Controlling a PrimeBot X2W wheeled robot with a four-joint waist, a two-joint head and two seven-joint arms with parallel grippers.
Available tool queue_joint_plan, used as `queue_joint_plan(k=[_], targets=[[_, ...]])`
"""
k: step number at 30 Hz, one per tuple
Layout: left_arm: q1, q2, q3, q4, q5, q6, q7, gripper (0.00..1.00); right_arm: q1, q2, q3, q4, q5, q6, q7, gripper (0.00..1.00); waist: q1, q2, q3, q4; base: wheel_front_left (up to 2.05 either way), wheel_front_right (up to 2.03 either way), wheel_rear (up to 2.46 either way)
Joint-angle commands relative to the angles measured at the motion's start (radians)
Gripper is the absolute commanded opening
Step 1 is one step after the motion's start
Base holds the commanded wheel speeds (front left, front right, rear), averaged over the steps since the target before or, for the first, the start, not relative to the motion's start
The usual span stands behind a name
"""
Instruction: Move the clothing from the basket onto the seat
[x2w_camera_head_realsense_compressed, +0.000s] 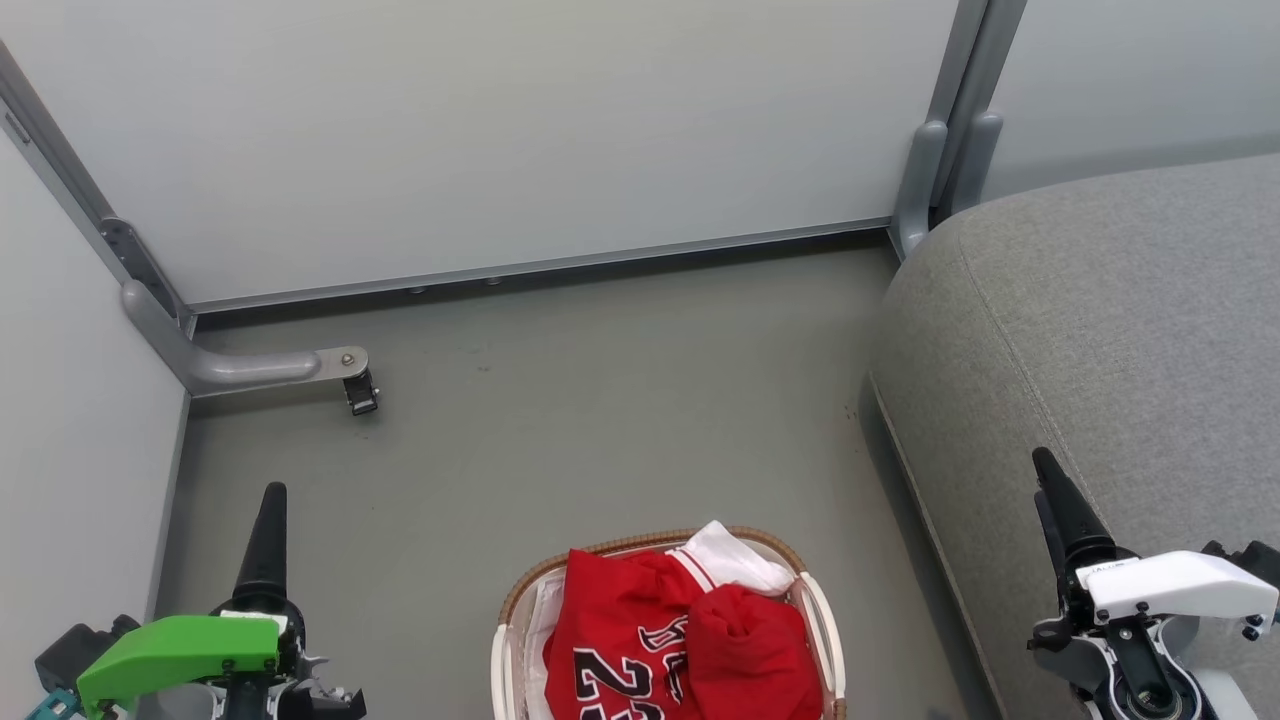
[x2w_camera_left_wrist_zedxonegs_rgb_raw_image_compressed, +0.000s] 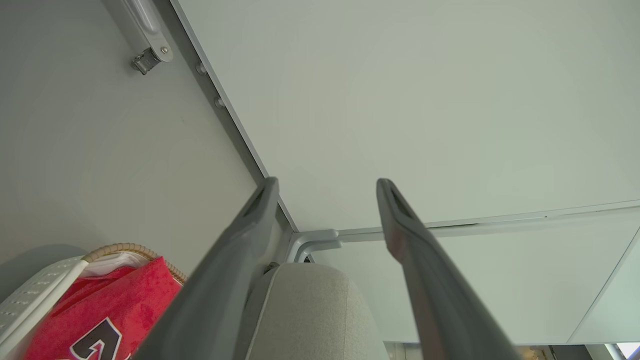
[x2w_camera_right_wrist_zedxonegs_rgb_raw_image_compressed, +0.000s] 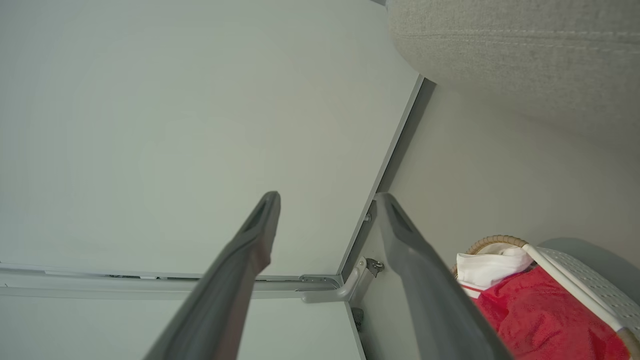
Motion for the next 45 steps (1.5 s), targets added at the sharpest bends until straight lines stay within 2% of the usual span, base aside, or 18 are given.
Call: queue_joint_plan(k=[1,7,16,45], targets=[[-0.028,0.012,-0.002,-0.011,0.069,-0.002,-0.012,1.0,-0.036,-0.014,0.001,-0.014,-0.055,0.0,-0.013,1.0,0.0,0.0006,0.0,0.0,0.0,0.0,0.0],[-0.028,0.015,-0.018,-0.006,0.241,0.004,-0.036,1.0,-0.048,-0.018,0.011,-0.005,-0.191,0.0,-0.037,1.0,0.0,0.0009,0.002,0.0,0.0,0.0,0.0],[-0.019,0.03,-0.063,-0.011,0.441,0.046,-0.071,1.0,-0.07,-0.033,0.057,0.02,-0.361,0.0,-0.07,1.0,0.0,0.0012,0.003,0.0,0.0,0.0,0.0],[0.0,0.061,-0.163,0.033,0.821,0.119,-0.16,1.0,-0.109,-0.053,0.133,0.13,-0.76,0.0,-0.157,1.0,0.0,0.0024,0.008,0.0,0.0,0.0,0.0]])
